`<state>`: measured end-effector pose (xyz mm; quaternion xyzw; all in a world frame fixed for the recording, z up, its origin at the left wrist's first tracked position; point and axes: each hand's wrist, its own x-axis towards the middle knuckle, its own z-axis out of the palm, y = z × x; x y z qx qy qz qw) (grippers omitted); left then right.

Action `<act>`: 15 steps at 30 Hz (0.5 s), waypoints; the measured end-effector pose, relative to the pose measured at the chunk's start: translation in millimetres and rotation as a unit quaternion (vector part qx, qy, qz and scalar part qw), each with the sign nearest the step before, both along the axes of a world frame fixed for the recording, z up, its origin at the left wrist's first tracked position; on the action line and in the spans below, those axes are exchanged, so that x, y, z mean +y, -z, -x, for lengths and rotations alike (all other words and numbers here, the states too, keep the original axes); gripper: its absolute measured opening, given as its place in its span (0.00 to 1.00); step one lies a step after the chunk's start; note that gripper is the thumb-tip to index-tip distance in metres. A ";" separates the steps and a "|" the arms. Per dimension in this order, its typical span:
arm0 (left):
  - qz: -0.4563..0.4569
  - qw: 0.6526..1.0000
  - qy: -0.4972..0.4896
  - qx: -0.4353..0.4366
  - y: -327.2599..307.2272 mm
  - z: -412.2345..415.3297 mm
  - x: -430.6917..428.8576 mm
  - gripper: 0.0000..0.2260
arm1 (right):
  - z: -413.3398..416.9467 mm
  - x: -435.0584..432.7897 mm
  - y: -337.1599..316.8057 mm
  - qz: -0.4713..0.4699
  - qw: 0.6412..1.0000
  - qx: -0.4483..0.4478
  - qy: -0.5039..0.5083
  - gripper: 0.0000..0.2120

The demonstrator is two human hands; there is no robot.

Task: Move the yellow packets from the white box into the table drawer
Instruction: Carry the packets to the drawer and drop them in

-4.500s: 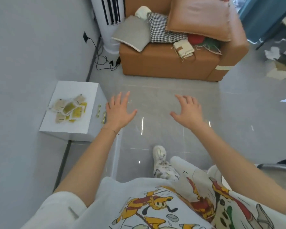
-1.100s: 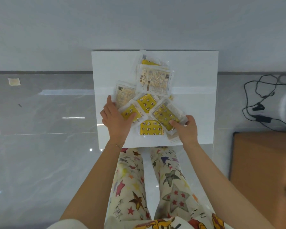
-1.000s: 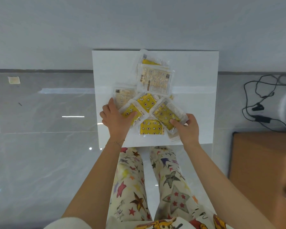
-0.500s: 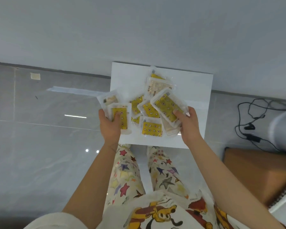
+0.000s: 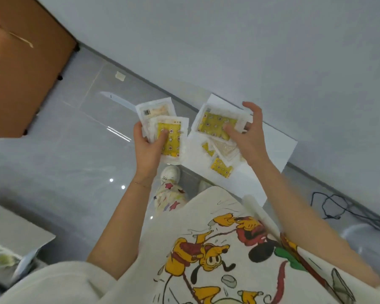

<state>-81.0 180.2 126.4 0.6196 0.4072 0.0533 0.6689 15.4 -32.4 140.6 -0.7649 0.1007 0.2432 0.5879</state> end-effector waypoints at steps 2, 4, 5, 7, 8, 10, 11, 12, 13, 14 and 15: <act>-0.012 1.000 -0.027 -0.005 -19.4 22.3 23.8 0.20 | 3.9 34.0 -17.9 0.005 0.999 -0.017 -0.041 0.26; -0.023 0.998 -0.062 -0.013 -37.0 47.0 49.4 0.20 | 9.9 68.6 -29.7 0.005 0.996 -0.027 -0.088 0.24; -0.030 0.996 -0.084 -0.016 -44.4 59.8 62.7 0.21 | 13.9 86.4 -34.4 0.004 0.993 -0.030 -0.114 0.23; -0.042 0.991 -0.122 -0.024 -56.6 85.1 89.2 0.22 | 23.0 124.1 -40.1 -0.006 0.987 -0.034 -0.159 0.22; -0.048 0.989 -0.140 -0.026 -61.0 97.6 101.9 0.22 | 28.4 143.3 -41.5 -0.012 0.983 -0.037 -0.178 0.21; -0.058 0.982 -0.176 -0.023 -67.4 123.2 128.7 0.22 | 41.5 183.2 -44.9 -0.021 0.977 -0.036 -0.208 0.20; -0.061 0.979 -0.192 -0.022 -69.1 135.1 142.2 0.23 | 48.4 202.8 -46.6 -0.025 0.975 -0.035 -0.218 0.20; -0.063 0.976 -0.208 -0.021 -69.8 147.1 155.5 0.23 | 55.5 221.8 -48.2 -0.026 0.972 -0.037 -0.229 0.20; -0.061 0.973 -0.221 -0.019 -70.5 158.5 167.8 0.23 | 62.1 239.9 -49.7 -0.026 0.970 -0.038 -0.240 0.20; -0.059 0.971 -0.233 -0.015 -70.8 170.2 179.2 0.23 | 69.9 257.0 -51.3 -0.023 0.967 -0.038 -0.251 0.21; -0.057 0.967 -0.247 -0.010 -72.0 186.2 194.5 0.23 | 80.7 279.3 -52.8 -0.021 0.963 -0.039 -0.267 0.21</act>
